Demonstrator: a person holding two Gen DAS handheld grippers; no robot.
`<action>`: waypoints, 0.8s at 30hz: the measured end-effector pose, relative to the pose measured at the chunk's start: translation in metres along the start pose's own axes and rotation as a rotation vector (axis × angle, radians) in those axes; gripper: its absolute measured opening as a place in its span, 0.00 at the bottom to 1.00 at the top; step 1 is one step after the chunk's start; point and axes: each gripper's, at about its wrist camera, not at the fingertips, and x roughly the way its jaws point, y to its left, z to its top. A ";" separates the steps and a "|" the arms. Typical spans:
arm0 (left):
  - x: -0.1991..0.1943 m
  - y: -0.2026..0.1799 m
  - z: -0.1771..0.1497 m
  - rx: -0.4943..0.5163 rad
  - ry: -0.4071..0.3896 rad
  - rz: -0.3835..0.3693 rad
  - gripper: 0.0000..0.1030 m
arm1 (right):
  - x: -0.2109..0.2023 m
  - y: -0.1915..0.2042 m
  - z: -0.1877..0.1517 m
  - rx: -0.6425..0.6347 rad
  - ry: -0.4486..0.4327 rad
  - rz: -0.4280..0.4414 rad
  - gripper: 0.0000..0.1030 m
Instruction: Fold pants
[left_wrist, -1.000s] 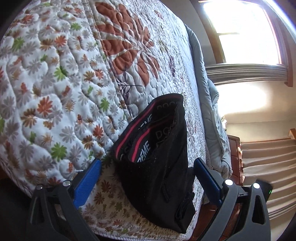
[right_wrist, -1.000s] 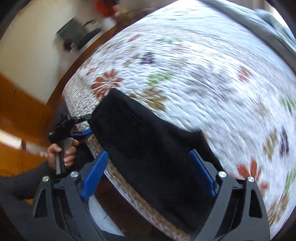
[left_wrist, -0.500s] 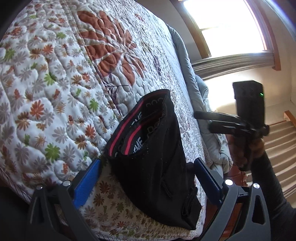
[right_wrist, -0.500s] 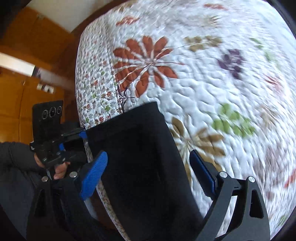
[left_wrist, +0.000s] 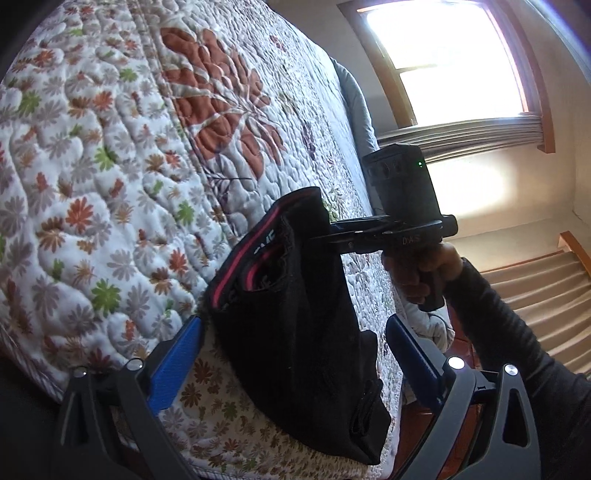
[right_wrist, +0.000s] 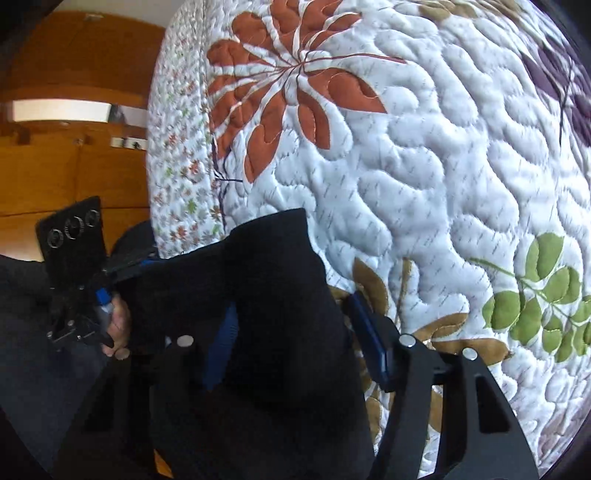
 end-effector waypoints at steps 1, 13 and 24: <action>0.003 0.004 0.000 -0.024 0.012 -0.006 0.95 | -0.001 -0.002 -0.001 0.006 0.000 0.020 0.59; 0.009 0.009 0.010 -0.179 0.006 0.036 0.96 | 0.001 -0.007 0.005 0.009 0.043 0.078 0.66; 0.019 0.011 0.009 -0.160 0.044 0.140 0.53 | 0.007 0.001 0.017 -0.012 0.038 0.103 0.70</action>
